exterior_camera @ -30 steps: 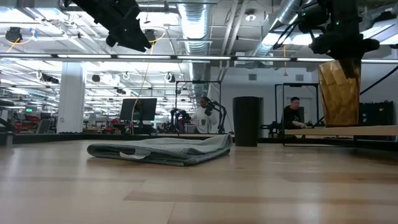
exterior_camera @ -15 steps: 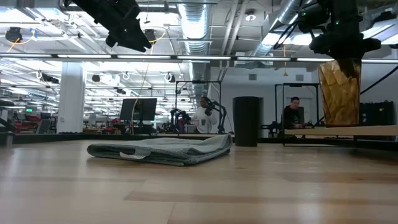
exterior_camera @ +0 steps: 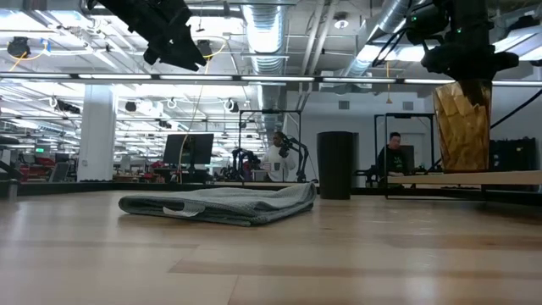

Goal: Stack small to large cups/mugs on shelf
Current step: Put the brown cup on the shelf, then put the black cup on the shelf

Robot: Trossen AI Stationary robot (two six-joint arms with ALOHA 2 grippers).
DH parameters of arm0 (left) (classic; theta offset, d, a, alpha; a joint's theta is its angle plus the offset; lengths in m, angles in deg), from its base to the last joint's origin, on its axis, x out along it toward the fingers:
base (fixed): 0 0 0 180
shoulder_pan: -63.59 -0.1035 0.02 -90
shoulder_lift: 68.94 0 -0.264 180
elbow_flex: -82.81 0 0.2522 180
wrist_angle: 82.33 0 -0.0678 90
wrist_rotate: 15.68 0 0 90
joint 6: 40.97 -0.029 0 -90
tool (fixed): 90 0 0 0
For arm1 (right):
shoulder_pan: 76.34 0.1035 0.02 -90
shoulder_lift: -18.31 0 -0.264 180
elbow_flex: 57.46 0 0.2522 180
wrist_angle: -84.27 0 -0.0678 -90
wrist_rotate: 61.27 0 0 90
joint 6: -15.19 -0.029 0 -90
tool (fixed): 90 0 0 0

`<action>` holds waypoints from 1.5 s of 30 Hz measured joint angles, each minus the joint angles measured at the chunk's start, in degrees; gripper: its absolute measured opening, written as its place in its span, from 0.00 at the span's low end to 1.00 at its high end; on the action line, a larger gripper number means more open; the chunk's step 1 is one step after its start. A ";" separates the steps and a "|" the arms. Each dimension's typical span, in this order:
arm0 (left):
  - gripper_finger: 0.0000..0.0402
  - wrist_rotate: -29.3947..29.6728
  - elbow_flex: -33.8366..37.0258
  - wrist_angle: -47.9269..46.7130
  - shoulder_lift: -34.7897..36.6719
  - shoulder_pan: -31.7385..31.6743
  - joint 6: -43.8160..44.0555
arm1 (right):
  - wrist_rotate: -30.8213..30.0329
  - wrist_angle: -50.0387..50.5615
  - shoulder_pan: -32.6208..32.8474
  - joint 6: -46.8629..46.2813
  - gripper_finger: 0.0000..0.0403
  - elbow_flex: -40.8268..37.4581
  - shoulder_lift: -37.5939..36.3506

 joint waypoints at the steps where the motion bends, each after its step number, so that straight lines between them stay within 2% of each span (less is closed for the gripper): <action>1: 0.44 0.00 0.00 0.00 0.00 0.00 0.00 | 0.00 0.04 0.00 -0.08 0.19 0.00 0.00; 4: 0.44 -0.01 0.00 0.00 0.00 0.00 0.38 | -0.17 -0.36 0.00 -2.16 0.19 0.00 -0.02; 10: 0.44 -0.02 0.00 0.02 0.00 0.01 0.72 | 0.00 -1.00 0.02 1.96 0.19 0.00 -0.02; 20: 0.44 -0.02 0.00 0.02 0.00 0.01 0.57 | 0.03 -1.49 0.02 1.56 0.21 0.04 -0.02; 24: 0.44 -0.02 0.00 0.02 0.00 0.00 0.17 | 0.69 -1.51 0.02 0.80 0.28 0.04 -0.02; 35: 0.44 -0.04 0.00 0.00 0.00 0.01 -0.02 | 1.47 -1.52 0.02 0.76 0.58 1.17 -0.02; 39: 0.44 -0.05 0.00 0.00 0.00 0.00 -0.02 | 1.47 -1.28 0.04 2.03 0.62 5.55 -0.03; 45: 0.44 -0.04 0.00 0.00 0.00 0.02 -0.02 | 1.46 -1.65 0.04 2.55 0.62 15.46 -0.06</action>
